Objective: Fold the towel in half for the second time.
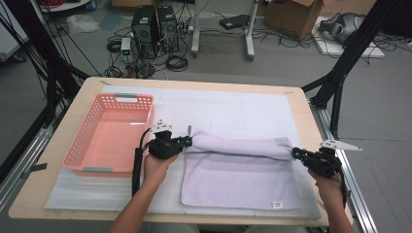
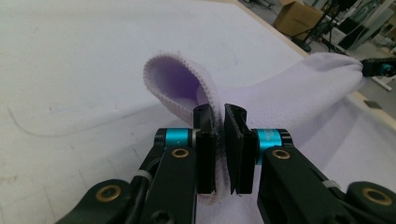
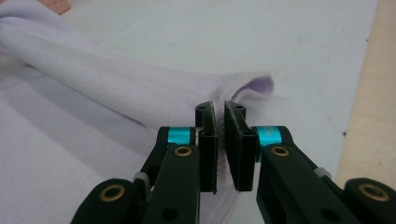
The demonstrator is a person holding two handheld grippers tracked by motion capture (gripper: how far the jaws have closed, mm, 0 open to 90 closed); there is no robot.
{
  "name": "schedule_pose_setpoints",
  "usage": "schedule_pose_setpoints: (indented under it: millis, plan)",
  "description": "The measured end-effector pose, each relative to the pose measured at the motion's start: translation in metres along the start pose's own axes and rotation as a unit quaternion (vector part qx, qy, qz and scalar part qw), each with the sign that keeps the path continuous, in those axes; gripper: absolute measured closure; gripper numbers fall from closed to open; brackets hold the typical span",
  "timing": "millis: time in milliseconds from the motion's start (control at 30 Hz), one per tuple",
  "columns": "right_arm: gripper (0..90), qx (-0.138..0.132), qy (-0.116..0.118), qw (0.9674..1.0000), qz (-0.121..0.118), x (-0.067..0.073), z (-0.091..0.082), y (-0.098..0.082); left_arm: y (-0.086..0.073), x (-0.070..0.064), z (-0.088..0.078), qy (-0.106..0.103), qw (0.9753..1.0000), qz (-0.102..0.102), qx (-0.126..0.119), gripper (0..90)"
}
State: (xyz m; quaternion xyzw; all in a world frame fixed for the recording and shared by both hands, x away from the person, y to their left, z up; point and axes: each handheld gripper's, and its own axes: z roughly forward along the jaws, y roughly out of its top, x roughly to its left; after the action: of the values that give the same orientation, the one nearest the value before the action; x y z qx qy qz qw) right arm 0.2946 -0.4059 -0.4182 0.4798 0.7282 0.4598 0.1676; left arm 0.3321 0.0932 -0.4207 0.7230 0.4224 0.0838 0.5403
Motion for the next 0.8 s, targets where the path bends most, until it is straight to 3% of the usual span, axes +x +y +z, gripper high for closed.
schedule_pose_setpoints:
  millis: [67, 233, 300, 333, 400, 467, 600, 733, 800]
  plan:
    - [83.7, 0.007, 0.0, 1.0, -0.002, 0.002, -0.002, -0.004, -0.009, -0.002, -0.003, 0.0, 0.9999, 0.011, 0.01, 82.7]
    - [83.2, 0.023, 0.001, 0.9997, -0.007, 0.007, -0.006, -0.013, -0.025, -0.002, -0.002, 0.004, 0.9995, 0.007, 0.029, 81.5]
    - [80.3, 0.039, -0.001, 0.9992, -0.007, 0.007, -0.004, -0.019, -0.026, -0.001, -0.002, 0.014, 0.9995, 0.007, 0.029, 72.0]
    - [74.5, 0.045, -0.006, 0.9989, -0.01, 0.007, -0.003, -0.019, -0.026, 0.0, -0.001, 0.02, 0.9994, 0.008, 0.027, 64.0]
    - [61.2, 0.044, -0.014, 0.9989, 0.002, 0.005, -0.003, -0.019, -0.026, 0.002, -0.001, 0.027, 0.9994, 0.01, 0.017, 51.5]
    - [56.1, 0.035, -0.021, 0.9991, 0.015, 0.002, -0.005, -0.017, -0.024, 0.003, -0.001, 0.03, 0.9995, 0.01, 0.001, 43.6]
    - [49.4, 0.026, -0.044, 0.9986, 0.014, 0.0, -0.007, -0.011, -0.021, 0.005, 0.001, 0.034, 0.999, 0.01, -0.025, 39.7]
    - [43.5, 0.017, -0.057, 0.9981, 0.016, -0.003, -0.002, -0.001, -0.017, 0.007, 0.006, 0.039, 0.9991, 0.014, -0.006, 38.8]
    - [41.9, 0.03, -0.058, 0.9977, 0.016, -0.004, 0.007, 0.006, -0.012, 0.006, 0.009, 0.037, 0.9991, 0.018, -0.011, 38.8]
